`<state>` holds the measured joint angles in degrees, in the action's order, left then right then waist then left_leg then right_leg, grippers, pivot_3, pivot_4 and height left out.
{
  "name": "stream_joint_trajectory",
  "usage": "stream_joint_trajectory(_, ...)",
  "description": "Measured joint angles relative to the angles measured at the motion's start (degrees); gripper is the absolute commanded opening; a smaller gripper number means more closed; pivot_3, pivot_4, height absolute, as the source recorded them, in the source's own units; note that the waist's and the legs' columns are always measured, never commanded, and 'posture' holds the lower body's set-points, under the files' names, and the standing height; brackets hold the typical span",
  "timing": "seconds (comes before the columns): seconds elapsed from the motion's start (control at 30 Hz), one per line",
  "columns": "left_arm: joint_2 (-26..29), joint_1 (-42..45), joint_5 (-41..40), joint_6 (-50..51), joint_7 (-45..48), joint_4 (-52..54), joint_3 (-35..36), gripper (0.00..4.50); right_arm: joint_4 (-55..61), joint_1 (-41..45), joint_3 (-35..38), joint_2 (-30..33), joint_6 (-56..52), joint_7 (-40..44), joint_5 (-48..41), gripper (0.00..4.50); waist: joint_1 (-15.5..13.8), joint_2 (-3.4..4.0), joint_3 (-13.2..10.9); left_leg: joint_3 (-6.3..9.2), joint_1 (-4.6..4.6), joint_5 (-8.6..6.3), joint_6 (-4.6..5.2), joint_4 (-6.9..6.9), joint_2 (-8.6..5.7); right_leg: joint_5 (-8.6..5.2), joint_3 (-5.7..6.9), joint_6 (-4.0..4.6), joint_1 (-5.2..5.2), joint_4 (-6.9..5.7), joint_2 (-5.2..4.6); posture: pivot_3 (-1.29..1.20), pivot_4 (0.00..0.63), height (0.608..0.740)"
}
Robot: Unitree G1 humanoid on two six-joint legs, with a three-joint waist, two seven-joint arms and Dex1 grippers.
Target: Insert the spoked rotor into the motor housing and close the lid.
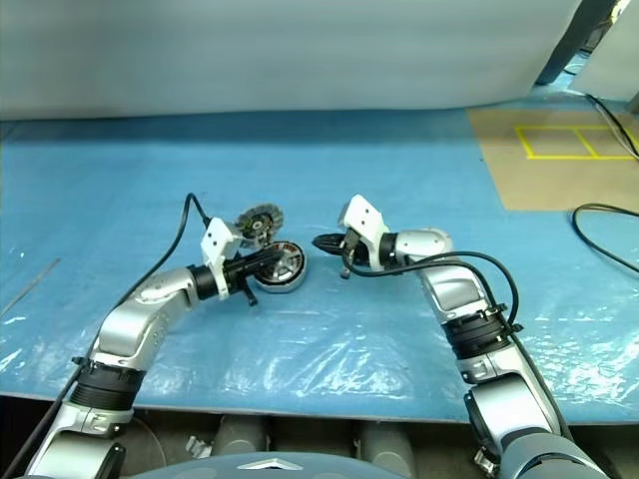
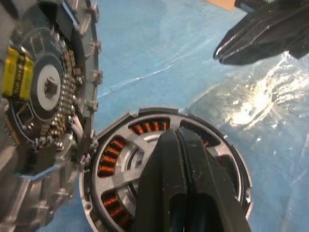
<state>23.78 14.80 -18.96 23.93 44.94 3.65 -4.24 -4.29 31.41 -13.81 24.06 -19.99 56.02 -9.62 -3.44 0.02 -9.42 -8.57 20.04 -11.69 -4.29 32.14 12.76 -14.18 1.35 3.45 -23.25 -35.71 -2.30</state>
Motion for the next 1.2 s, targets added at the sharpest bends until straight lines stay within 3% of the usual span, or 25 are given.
stream_joint_trajectory(0.3, 5.8, -1.0, 1.5, -0.3, 2.5, 1.6, -2.3, 0.02, 0.0, 0.0, 0.0, -0.1, 0.0, 0.0, 0.5, 0.00, 0.6, 0.04, 0.0, -0.01, -0.08, 0.00, 0.00, 0.02, -0.01, 0.00, -0.03, -0.01, 0.07, 0.00, -0.01, 0.00, 0.150, 0.740)
stream_joint_trajectory(0.77, 4.1, -0.4, 1.9, -0.4, 2.4, 0.6, -3.8, 0.02, -0.5, 0.0, -0.4, -0.7, 0.0, -0.1, 0.7, 0.00, 0.6, 0.04, 0.0, -0.01, -0.10, 0.05, 0.09, 0.10, -0.05, -0.07, -0.02, 0.13, 0.20, -0.01, -0.07, 0.00, 0.150, 0.740)
stream_joint_trajectory(0.97, 0.2, -2.0, -3.3, -0.5, 3.2, 0.1, -1.0, 0.02, -0.5, 0.0, -0.4, -0.7, 0.1, -0.1, 0.7, 0.00, 0.8, 0.02, 0.0, -0.01, 0.00, 0.06, 0.10, 0.08, -0.02, -0.05, -0.03, 0.11, 0.10, 0.01, -0.02, 0.00, 0.150, 0.740)
stream_joint_trajectory(1.2, 2.6, -4.8, -10.4, -0.4, 6.0, 3.5, 6.7, 0.02, -0.6, 0.0, -0.4, -1.1, 0.1, 0.1, 0.5, 0.00, 1.0, 0.01, 0.0, -0.01, 0.03, 0.05, 0.10, 0.04, -0.02, 0.08, -0.03, -0.10, 0.03, 0.03, -0.01, 0.00, 0.150, 0.740)
